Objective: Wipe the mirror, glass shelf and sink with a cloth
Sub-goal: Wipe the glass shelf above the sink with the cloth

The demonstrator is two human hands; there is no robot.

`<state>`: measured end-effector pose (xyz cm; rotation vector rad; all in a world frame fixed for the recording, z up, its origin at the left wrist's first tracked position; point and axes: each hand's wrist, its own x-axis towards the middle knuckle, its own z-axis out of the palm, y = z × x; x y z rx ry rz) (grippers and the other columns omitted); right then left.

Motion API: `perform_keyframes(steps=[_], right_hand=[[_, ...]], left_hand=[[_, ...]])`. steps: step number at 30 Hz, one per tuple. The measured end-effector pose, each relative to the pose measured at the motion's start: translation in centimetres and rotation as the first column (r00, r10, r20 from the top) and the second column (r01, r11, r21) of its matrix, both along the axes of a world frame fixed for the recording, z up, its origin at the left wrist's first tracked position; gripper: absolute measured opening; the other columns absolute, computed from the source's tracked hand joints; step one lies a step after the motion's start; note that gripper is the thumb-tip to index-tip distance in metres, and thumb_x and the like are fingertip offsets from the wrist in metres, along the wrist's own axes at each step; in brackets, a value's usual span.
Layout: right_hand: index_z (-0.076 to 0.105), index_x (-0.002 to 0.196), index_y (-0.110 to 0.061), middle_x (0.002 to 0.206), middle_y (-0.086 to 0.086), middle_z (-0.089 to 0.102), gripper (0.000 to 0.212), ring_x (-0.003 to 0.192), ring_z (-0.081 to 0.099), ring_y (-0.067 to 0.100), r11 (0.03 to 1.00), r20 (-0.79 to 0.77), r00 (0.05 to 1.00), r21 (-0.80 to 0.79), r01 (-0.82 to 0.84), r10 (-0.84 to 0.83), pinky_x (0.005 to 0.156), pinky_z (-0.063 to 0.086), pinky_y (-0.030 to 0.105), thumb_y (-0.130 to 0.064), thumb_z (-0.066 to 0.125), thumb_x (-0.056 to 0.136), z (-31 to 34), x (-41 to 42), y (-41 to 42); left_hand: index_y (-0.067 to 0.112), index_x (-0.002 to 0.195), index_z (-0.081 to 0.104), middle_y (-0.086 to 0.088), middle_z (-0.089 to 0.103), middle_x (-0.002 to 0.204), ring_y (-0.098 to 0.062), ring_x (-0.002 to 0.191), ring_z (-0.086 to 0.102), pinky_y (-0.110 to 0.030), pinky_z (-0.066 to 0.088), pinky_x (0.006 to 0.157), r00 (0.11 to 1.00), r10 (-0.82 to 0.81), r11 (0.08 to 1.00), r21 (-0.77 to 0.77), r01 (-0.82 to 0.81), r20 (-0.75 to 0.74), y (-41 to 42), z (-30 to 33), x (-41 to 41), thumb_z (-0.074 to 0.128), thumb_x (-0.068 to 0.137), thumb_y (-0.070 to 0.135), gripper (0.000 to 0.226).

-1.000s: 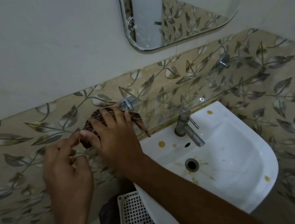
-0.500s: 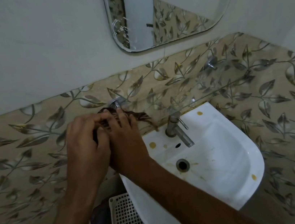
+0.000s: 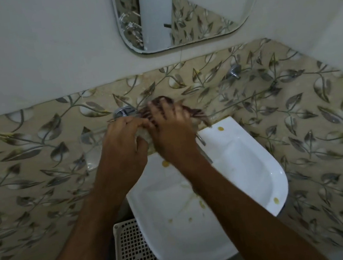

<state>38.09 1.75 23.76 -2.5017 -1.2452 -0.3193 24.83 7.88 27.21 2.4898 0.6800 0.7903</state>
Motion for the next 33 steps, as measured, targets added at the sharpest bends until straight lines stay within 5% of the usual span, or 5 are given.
perform_keyframes(steps=[4, 14, 20, 29, 33], right_hand=[[0.049, 0.144, -0.035, 0.156, -0.001, 0.041, 0.050, 0.144, 0.036, 0.030, 0.973, -0.080, 0.970, 0.059, -0.224, 0.228, 0.116, 0.025, 0.053, -0.051, 0.044, 0.097, 0.4, 1.2, -0.9], [0.032, 0.153, -0.035, 0.160, 0.004, 0.033, 0.063, 0.146, 0.028, 0.034, 0.970, -0.092, 0.966, -0.059, 0.237, -0.242, 0.118, 0.015, 0.056, -0.066, 0.018, 0.099, 1.7, 11.8, -3.3], [0.062, 0.130, -0.031, 0.120, 0.008, 0.065, 0.053, 0.096, 0.056, 0.034, 0.997, 0.220, 0.975, -0.069, -0.018, 0.033, 0.084, 0.036, 0.043, -0.052, 0.031, 0.093, 0.9, 4.3, -3.1], [0.041, 0.151, -0.018, 0.155, 0.010, 0.040, 0.063, 0.140, 0.034, 0.036, 0.951, -0.103, 0.946, 0.002, 0.309, -0.307, 0.117, 0.029, 0.047, -0.056, 0.028, 0.102, 0.9, 14.7, -4.4], [0.040, 0.151, -0.020, 0.155, 0.009, 0.041, 0.066, 0.144, 0.032, 0.035, 0.999, 0.017, 0.999, -0.026, -0.041, 0.041, 0.118, 0.026, 0.049, -0.052, 0.025, 0.096, -0.3, 9.1, -3.3]], left_hand=[[0.014, 0.125, 0.064, -0.009, 0.062, 0.123, -0.025, 0.113, 0.054, -0.035, 0.041, 0.101, 1.000, -0.026, 1.000, -0.013, 0.026, 0.013, -0.6, 0.0, 1.5, 0.050, 0.087, 0.013, 0.040], [0.014, 0.125, 0.062, -0.007, 0.062, 0.122, -0.024, 0.114, 0.052, -0.027, 0.033, 0.098, 0.997, -0.068, 0.998, -0.014, 0.068, 0.032, -1.8, -1.7, 1.5, 0.049, 0.086, 0.010, 0.042], [0.012, 0.120, 0.061, -0.010, 0.057, 0.117, -0.024, 0.107, 0.051, -0.037, 0.043, 0.097, 0.993, -0.103, 0.995, -0.008, 0.104, 0.060, -2.7, -0.9, 4.9, 0.044, 0.095, 0.021, 0.031], [0.016, 0.118, 0.063, -0.006, 0.058, 0.110, -0.025, 0.105, 0.051, -0.037, 0.041, 0.092, 0.989, -0.128, 0.992, 0.028, 0.126, 0.077, -2.8, -1.2, 6.2, 0.046, 0.096, 0.022, 0.028], [0.017, 0.116, 0.061, -0.001, 0.055, 0.110, -0.020, 0.104, 0.050, -0.036, 0.041, 0.092, 0.982, -0.155, 0.987, -0.020, 0.158, 0.110, -3.4, -0.3, 8.5, 0.038, 0.102, 0.035, 0.032]])
